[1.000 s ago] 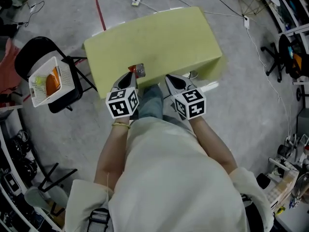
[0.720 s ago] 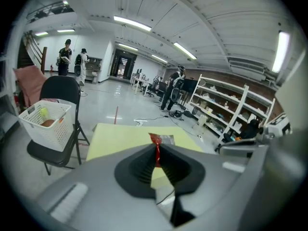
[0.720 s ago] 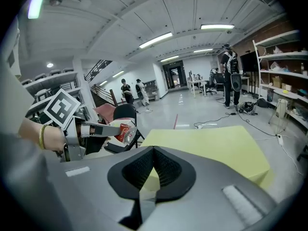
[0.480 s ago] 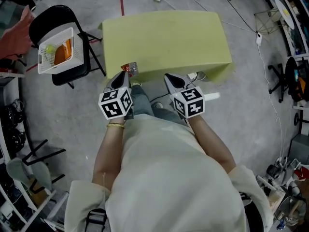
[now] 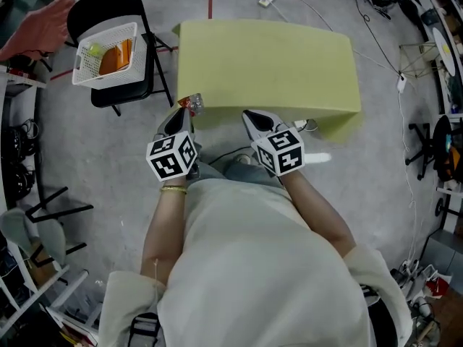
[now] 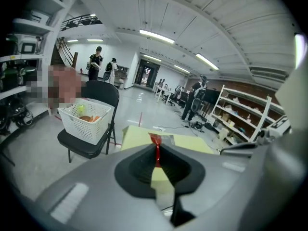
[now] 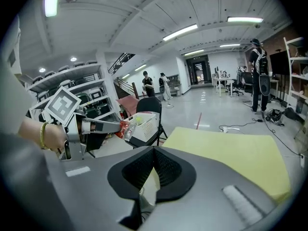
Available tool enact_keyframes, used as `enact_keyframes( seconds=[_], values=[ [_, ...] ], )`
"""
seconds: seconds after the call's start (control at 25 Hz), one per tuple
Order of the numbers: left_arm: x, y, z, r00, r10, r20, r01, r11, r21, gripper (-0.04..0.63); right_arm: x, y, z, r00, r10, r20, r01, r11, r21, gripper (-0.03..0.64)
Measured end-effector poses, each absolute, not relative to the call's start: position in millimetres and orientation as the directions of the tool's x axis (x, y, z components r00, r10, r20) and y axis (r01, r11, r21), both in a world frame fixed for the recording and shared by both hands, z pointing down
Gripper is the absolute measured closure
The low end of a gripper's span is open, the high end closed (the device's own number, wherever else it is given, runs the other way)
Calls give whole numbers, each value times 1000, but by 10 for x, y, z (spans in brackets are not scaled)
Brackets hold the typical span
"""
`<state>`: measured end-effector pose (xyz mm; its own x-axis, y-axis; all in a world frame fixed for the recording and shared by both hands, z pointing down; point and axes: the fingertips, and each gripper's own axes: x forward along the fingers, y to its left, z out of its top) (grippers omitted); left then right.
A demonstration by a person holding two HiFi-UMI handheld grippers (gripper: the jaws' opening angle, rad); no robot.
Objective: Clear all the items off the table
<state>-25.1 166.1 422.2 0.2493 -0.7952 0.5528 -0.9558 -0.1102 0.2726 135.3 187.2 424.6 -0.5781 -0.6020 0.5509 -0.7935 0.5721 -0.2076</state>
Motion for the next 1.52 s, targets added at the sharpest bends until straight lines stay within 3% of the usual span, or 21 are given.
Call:
enact_keyframes(
  seconds=[1.08,1.52],
  values=[
    [-2901,979,4173,208,-797,567,-958,-50,282,571,-1530,971,4177,-649,-510,565,-713,667,-216,618],
    [-3574,839,4277,218,-782,584,-956,-51,289,571,-2294,791,4205,-653,-506,563,-711,665,-228,618]
  ],
)
